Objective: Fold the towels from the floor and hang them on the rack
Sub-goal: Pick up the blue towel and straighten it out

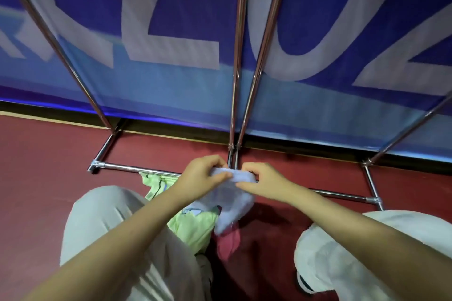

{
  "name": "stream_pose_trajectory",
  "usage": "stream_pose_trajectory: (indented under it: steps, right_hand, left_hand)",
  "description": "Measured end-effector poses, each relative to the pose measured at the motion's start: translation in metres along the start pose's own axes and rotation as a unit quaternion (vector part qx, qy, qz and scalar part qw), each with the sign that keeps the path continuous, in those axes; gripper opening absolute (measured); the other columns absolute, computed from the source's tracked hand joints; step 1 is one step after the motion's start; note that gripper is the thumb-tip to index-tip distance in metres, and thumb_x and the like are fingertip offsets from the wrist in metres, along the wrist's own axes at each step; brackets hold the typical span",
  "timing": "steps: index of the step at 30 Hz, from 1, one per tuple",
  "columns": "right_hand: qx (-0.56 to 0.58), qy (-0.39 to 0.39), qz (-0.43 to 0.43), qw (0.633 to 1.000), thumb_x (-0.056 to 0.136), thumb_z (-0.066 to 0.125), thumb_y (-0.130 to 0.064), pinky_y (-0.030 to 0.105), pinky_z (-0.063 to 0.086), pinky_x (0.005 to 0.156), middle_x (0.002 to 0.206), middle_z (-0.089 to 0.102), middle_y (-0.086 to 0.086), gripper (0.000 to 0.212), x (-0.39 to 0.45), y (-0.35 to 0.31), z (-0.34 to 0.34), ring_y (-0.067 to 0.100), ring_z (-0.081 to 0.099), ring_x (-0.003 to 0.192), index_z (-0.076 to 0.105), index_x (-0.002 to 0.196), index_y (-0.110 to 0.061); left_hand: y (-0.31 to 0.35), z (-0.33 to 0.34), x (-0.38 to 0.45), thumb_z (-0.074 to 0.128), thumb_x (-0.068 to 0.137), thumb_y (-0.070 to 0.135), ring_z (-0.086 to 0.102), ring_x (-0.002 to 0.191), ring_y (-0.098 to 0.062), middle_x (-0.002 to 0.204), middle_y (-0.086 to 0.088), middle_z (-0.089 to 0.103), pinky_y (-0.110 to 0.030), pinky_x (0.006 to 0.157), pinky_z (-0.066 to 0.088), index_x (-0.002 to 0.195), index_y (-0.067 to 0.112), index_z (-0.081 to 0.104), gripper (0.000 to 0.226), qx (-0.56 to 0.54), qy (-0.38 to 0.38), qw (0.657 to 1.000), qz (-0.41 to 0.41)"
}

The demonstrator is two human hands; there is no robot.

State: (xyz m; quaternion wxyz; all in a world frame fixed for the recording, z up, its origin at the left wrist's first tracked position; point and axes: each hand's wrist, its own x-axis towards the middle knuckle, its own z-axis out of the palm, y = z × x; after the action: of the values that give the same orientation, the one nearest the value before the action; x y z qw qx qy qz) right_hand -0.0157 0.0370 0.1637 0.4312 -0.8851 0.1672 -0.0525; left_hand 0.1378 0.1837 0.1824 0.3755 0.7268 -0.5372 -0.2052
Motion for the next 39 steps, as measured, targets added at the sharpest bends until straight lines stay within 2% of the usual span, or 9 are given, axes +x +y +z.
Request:
stream_pose_trajectory:
  steps: [4,8,12,21,24,26,31,34,39]
  right_hand:
    - [0.043,0.046,0.0,0.998,0.081,0.062,-0.041,0.02,0.035,0.06,0.066,0.049,-0.012,0.025,-0.046,-0.017,-0.026,0.0,0.042,0.064,0.053,0.069,-0.02]
    - [0.069,0.087,0.014,0.994,0.086,0.065,-0.015,0.016,0.036,0.061,0.065,0.052,-0.011,0.019,-0.083,-0.022,-0.038,-0.003,0.043,0.062,0.057,0.069,-0.017]
    - [0.022,0.106,0.036,0.993,0.083,0.068,-0.024,0.027,0.039,0.063,0.073,0.061,0.005,0.013,-0.104,-0.023,-0.041,0.004,0.046,0.065,0.061,0.078,-0.015]
    - [-0.05,0.139,0.096,0.984,0.085,0.065,-0.03,0.033,0.034,0.061,0.06,0.047,-0.009,0.029,-0.127,-0.018,-0.026,0.011,0.041,0.062,0.047,0.062,-0.027]
    - [-0.036,0.16,0.112,0.98,0.084,0.065,-0.031,0.032,0.044,0.073,0.085,0.065,-0.01,0.009,-0.138,-0.013,-0.021,0.012,0.057,0.079,0.063,0.093,-0.032]
    - [-0.041,0.196,0.111,0.973,0.083,0.067,-0.029,0.031,0.046,0.08,0.093,0.066,-0.004,0.027,-0.145,-0.01,-0.022,0.015,0.058,0.086,0.064,0.11,-0.025]
    - [0.106,0.235,0.127,0.958,0.085,0.068,-0.014,0.024,0.036,0.061,0.059,0.043,-0.01,0.011,-0.158,-0.003,-0.025,0.005,0.039,0.058,0.062,0.077,-0.018]
    - [0.115,0.19,0.133,0.966,0.084,0.067,-0.017,0.026,0.034,0.063,0.066,0.048,-0.002,0.012,-0.163,0.002,-0.022,0.006,0.041,0.064,0.059,0.077,-0.013]
    - [0.084,0.18,0.146,0.969,0.084,0.067,-0.025,0.032,0.034,0.065,0.069,0.048,-0.001,0.017,-0.162,0.012,-0.02,0.011,0.041,0.066,0.056,0.075,-0.014]
  left_hand:
    - [0.029,0.014,-0.014,0.054,0.081,0.049,0.055,0.079,0.006,0.08,0.017,0.063,-0.008,0.073,0.038,0.086,0.017,0.07,0.036,-0.009,0.012,0.998,0.057]
    - [0.055,0.035,-0.022,0.059,0.086,0.038,0.054,0.077,0.013,0.074,0.021,0.059,-0.004,0.072,0.035,0.079,0.028,0.063,0.012,-0.034,0.03,0.998,0.053]
    - [0.076,0.053,-0.027,0.064,0.091,0.014,0.055,0.073,0.01,0.076,0.014,0.064,-0.007,0.072,0.039,0.077,0.027,0.061,0.019,-0.147,0.088,0.985,-0.018]
    - [0.093,0.069,-0.024,0.055,0.097,0.016,0.056,0.08,-0.005,0.085,0.012,0.065,-0.022,0.074,0.044,0.081,0.021,0.061,0.017,-0.29,0.154,0.942,-0.065]
    - [0.095,0.073,-0.016,0.054,0.096,0.013,0.057,0.078,-0.003,0.082,0.013,0.066,-0.02,0.075,0.044,0.079,0.02,0.061,0.019,-0.292,0.158,0.938,-0.1]
    - [0.096,0.08,-0.013,0.054,0.095,0.014,0.055,0.073,-0.004,0.079,0.008,0.063,-0.022,0.07,0.043,0.079,0.019,0.063,0.019,-0.304,0.141,0.932,-0.138]
    - [0.098,0.097,-0.006,0.056,0.095,0.015,0.059,0.069,0.001,0.082,0.007,0.067,-0.015,0.062,0.046,0.093,0.014,0.069,0.014,-0.342,0.129,0.915,-0.172]
    - [0.098,0.101,-0.002,0.055,0.095,0.012,0.06,0.075,0.005,0.086,0.01,0.067,-0.005,0.066,0.045,0.097,0.011,0.068,0.013,-0.349,0.134,0.912,-0.169]
    - [0.088,0.099,0.005,0.054,0.095,0.018,0.059,0.087,-0.002,0.095,0.007,0.068,-0.014,0.078,0.044,0.095,0.017,0.068,0.014,-0.315,0.158,0.918,-0.18]
